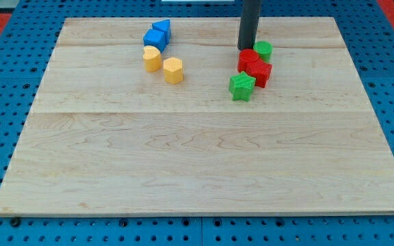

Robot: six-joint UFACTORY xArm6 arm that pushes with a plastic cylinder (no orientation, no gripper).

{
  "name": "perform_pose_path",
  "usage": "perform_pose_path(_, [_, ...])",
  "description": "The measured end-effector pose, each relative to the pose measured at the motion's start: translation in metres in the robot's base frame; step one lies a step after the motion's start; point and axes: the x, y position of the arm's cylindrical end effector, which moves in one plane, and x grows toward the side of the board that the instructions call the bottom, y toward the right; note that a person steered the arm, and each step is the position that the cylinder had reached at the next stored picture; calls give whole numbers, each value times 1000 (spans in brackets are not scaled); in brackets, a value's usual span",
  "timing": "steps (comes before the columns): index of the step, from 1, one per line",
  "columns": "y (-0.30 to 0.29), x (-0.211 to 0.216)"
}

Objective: Push the green and red blocks together

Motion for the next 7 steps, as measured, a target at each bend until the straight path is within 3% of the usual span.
perform_pose_path(4, [-7,16])
perform_pose_path(5, [5,1])
perform_pose_path(7, [83,-28])
